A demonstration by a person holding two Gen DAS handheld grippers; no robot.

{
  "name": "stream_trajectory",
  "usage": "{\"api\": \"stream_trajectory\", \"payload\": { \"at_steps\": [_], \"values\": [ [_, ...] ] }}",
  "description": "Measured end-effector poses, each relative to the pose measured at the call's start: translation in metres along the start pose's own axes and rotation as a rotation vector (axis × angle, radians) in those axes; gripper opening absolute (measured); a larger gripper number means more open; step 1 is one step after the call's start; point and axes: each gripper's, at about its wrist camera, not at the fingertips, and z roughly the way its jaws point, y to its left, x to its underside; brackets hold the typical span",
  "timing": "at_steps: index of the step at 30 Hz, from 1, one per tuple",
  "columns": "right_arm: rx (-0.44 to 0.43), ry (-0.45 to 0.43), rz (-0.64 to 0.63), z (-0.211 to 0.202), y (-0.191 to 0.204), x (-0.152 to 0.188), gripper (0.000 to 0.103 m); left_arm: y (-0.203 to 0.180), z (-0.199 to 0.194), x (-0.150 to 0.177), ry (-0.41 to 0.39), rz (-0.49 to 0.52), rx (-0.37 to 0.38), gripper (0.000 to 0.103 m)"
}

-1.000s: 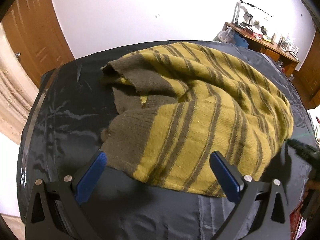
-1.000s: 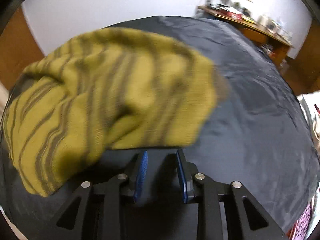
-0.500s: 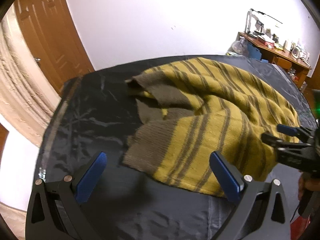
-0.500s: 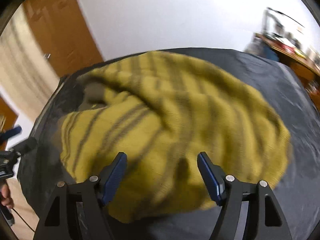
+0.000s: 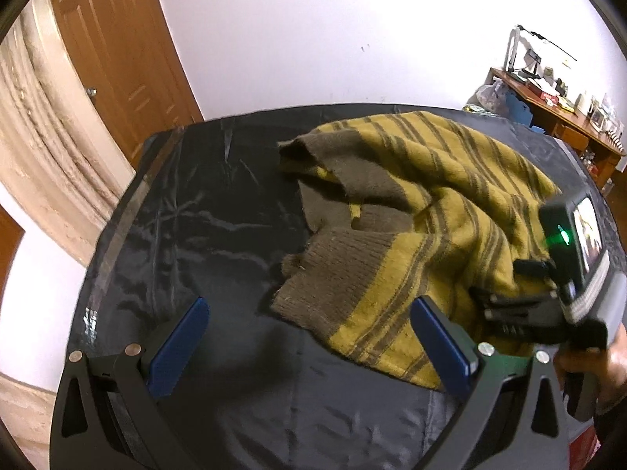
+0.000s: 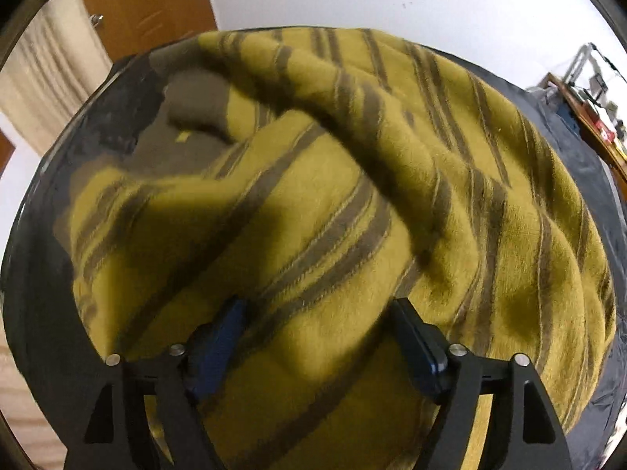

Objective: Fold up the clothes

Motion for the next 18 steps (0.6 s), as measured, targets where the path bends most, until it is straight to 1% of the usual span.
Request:
{"api": "stream_trajectory", "payload": {
  "at_steps": [3,7,11,15,18],
  "values": [
    [-0.026,0.013,-0.053,-0.003,-0.001,0.014,0.084,-0.003,0.004,-0.003,0.012,0.000,0.017,0.103],
    [-0.094,0.041,-0.103,-0.011,-0.009,0.046,0.085,-0.012,0.005,-0.004,0.021,0.020,0.035,0.103],
    [-0.108,0.043,-0.171,-0.023,-0.016,0.082,0.085,-0.022,0.006,-0.006,0.030,0.041,0.054,0.103],
    [-0.126,0.086,-0.234,-0.036,-0.033,0.118,0.085,-0.029,0.008,-0.006,0.043,0.052,0.069,0.103],
    [-0.139,0.117,-0.296,-0.046,-0.056,0.148,0.086,-0.030,0.008,-0.004,0.052,0.052,0.082,0.103]
  ]
}}
